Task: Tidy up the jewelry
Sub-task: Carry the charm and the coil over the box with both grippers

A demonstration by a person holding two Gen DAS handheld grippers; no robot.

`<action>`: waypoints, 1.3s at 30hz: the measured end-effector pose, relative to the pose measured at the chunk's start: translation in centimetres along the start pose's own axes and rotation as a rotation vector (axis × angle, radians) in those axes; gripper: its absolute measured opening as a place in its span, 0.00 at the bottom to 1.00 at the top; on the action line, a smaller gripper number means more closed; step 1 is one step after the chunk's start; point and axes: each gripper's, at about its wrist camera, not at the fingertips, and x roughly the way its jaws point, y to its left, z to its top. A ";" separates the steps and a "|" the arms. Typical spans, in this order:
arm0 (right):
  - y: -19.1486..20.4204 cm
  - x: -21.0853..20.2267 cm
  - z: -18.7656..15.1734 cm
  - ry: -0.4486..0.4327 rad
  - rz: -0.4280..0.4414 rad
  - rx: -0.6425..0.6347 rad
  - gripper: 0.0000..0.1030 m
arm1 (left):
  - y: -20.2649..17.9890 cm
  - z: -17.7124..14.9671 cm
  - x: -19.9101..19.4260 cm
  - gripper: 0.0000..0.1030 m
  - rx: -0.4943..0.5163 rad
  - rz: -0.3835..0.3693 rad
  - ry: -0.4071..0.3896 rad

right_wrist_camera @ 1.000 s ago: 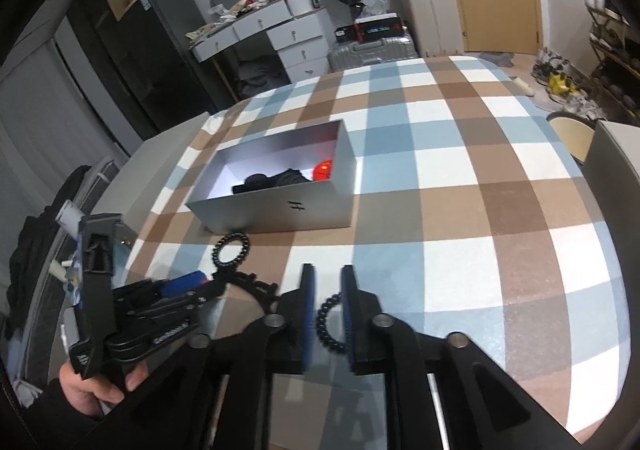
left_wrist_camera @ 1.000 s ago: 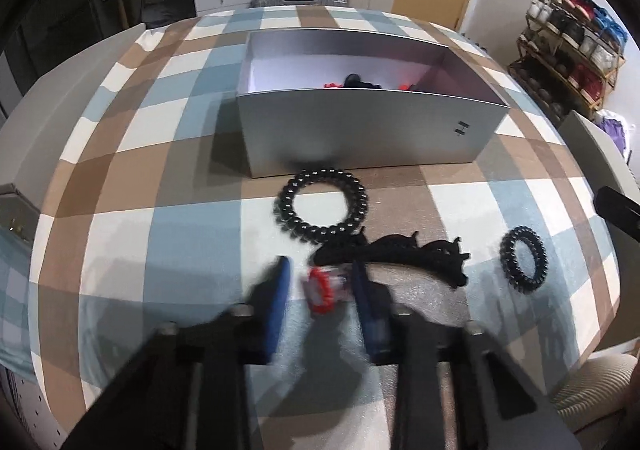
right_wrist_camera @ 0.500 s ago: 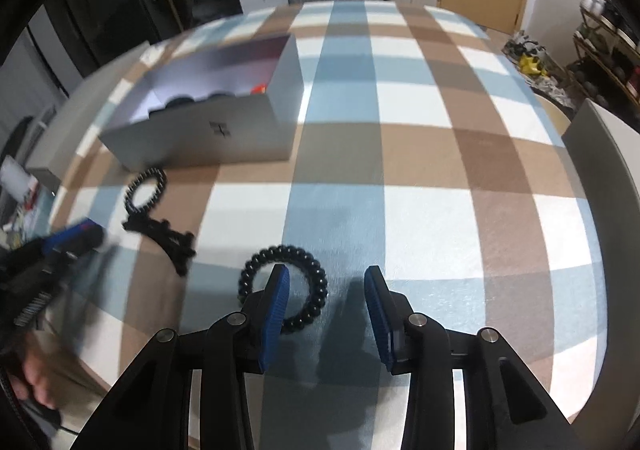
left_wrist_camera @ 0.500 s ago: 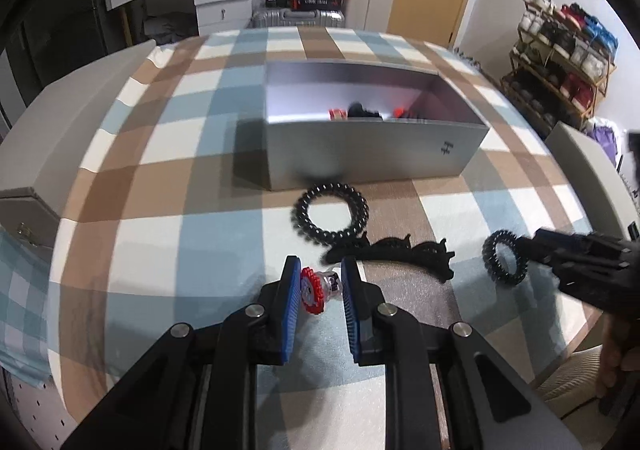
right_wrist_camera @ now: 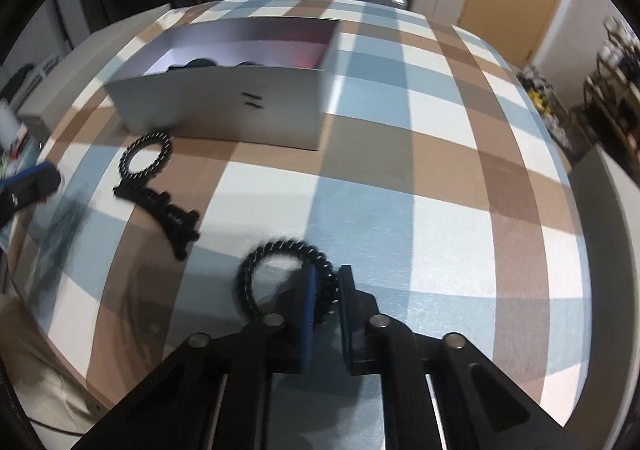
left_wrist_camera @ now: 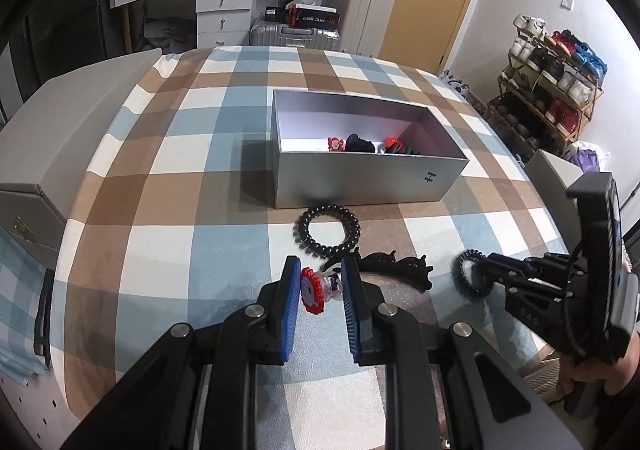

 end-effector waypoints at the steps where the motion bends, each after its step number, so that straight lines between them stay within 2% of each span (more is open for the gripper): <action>1: 0.1 0.1 0.0 -0.001 0.004 -0.007 0.08 | 0.1 0.0 -0.1 0.15 -0.001 -0.002 -0.003; 5: 0.1 -0.3 0.1 -0.017 0.047 0.007 0.08 | 0.6 0.1 -0.6 0.15 -0.020 -0.011 -0.017; 13: -1.6 -3.3 0.8 -0.144 0.164 0.110 0.08 | 1.3 0.9 -2.1 0.15 -0.057 -0.041 -0.057; 21: -2.2 -7.1 4.1 -0.283 0.254 0.135 0.08 | -0.1 4.9 -3.2 0.15 0.053 -0.022 -0.130; 25: -1.9 -7.6 6.9 -0.316 0.274 0.115 0.08 | -0.8 7.5 -1.8 0.15 0.102 -0.030 -0.142; 31: -1.6 -5.9 11.3 -0.324 0.289 0.121 0.09 | -1.3 10.5 1.7 0.15 0.094 -0.073 -0.141; 33: -1.6 -4.7 12.5 -0.315 0.295 0.123 0.09 | -1.0 10.4 2.9 0.15 0.080 -0.065 -0.146; 35: -1.6 -3.6 13.0 -0.303 0.286 0.129 0.09 | -0.8 9.6 4.7 0.15 0.089 -0.049 -0.117; 39: -2.0 -1.5 12.8 -0.288 0.314 0.148 0.09 | -0.7 9.0 6.2 0.15 0.119 -0.049 -0.078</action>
